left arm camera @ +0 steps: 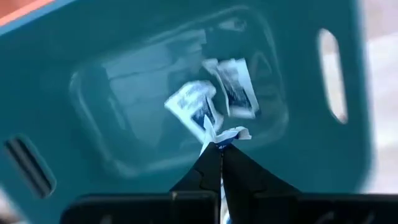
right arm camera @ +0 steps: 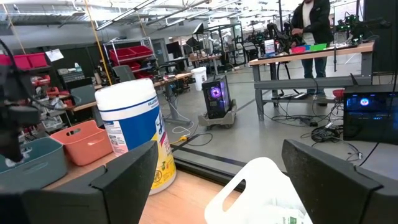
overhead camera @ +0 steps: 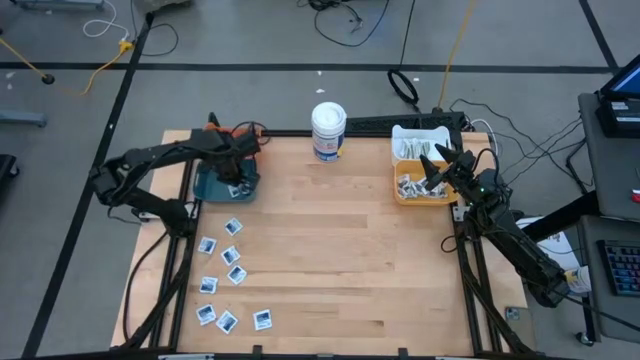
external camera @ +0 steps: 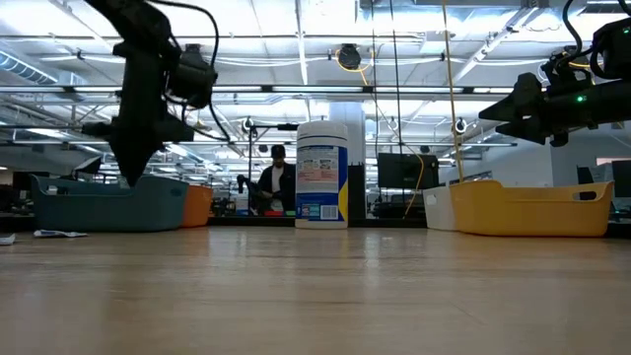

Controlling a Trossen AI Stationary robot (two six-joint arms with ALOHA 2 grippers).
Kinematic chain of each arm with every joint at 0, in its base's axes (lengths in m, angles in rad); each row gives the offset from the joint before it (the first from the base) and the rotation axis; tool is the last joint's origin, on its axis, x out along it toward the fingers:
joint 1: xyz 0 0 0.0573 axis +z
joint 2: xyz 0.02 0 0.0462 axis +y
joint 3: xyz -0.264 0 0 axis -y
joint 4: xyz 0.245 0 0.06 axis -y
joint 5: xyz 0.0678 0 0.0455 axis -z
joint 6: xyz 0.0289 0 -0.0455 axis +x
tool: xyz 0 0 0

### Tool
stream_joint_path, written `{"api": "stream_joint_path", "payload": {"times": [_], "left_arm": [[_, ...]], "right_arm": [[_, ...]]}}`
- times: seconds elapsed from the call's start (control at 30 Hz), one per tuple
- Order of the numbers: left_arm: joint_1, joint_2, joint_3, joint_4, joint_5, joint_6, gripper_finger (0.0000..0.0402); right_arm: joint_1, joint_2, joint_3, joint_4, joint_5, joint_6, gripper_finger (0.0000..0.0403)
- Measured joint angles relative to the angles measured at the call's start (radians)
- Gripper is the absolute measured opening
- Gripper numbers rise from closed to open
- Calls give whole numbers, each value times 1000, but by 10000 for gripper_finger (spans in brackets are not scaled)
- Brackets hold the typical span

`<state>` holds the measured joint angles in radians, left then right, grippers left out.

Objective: Pick & Place First Aid Supplies
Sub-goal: Put the blue pad into the blue bin

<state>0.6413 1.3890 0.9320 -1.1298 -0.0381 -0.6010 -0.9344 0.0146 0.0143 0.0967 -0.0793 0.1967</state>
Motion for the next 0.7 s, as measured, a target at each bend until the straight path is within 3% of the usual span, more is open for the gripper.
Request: {"api": "stream_joint_path", "payload": {"times": [0.2,0.4,0.53,0.7], "left_arm": [[0,0,-103,142,-16,-36,2],[0,0,-131,197,-11,-56,9],[0,0,-130,200,-18,-90,52],[0,0,-130,200,6,-82,136]], "right_arm": [[0,0,0,0,0,0,337],[0,0,0,0,0,0,337],[0,0,0,0,0,0,337],[0,0,0,0,0,0,337]]}}
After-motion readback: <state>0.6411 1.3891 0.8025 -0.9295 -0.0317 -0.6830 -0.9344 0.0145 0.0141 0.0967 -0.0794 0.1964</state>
